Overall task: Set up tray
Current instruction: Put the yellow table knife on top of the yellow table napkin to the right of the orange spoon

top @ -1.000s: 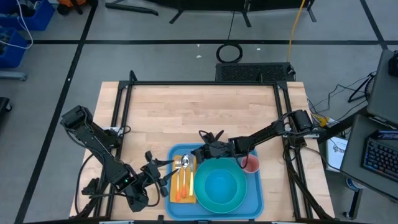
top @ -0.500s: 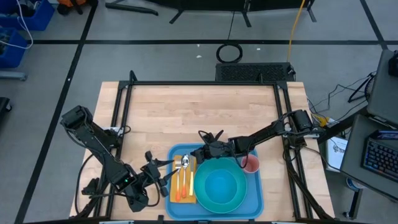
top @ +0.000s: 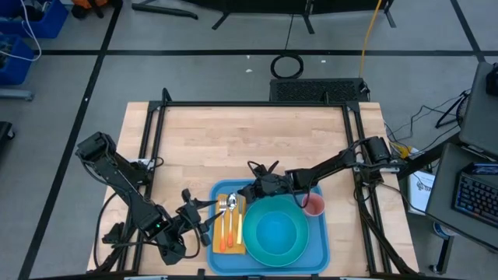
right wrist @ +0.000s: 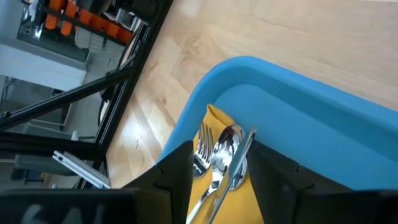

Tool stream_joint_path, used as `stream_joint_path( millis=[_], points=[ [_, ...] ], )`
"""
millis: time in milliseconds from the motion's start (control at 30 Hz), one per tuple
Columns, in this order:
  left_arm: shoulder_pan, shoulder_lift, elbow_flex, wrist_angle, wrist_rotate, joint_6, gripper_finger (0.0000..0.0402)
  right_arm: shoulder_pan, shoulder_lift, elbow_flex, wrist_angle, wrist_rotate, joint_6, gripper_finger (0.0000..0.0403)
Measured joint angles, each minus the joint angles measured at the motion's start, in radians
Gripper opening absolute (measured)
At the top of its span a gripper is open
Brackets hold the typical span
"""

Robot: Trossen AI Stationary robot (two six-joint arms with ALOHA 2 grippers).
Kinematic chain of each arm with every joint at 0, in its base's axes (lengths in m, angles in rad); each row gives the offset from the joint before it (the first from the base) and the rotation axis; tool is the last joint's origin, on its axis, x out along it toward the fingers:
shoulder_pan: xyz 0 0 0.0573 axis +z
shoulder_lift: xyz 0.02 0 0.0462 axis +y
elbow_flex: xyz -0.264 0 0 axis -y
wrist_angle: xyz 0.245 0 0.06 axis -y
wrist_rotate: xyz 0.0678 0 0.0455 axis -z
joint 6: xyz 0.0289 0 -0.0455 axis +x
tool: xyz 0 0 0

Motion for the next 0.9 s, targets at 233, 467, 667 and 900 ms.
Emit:
stream_joint_path(
  millis=[233, 467, 667, 900],
  points=[
    [0.000, 0.000, 0.000, 0.000, 0.000, 0.000, 0.0184, -0.006, 0.000, 0.000, 0.000, -0.003, -0.001, 0.0156],
    [0.000, 0.000, 0.000, 0.000, 0.001, 0.001, 0.0184, -0.008, 0.000, 0.000, 0.000, -0.028, 0.001, 0.0169],
    [0.000, 0.000, 0.000, 0.000, 0.001, 0.001, 0.0184, -0.008, 0.000, 0.000, 0.000, -0.027, -0.001, 0.0174],
    [0.000, 0.000, 0.000, 0.000, 0.001, 0.001, 0.0184, -0.008, 0.000, 0.000, -0.004, -0.051, 0.001, 0.0180]
  ],
)
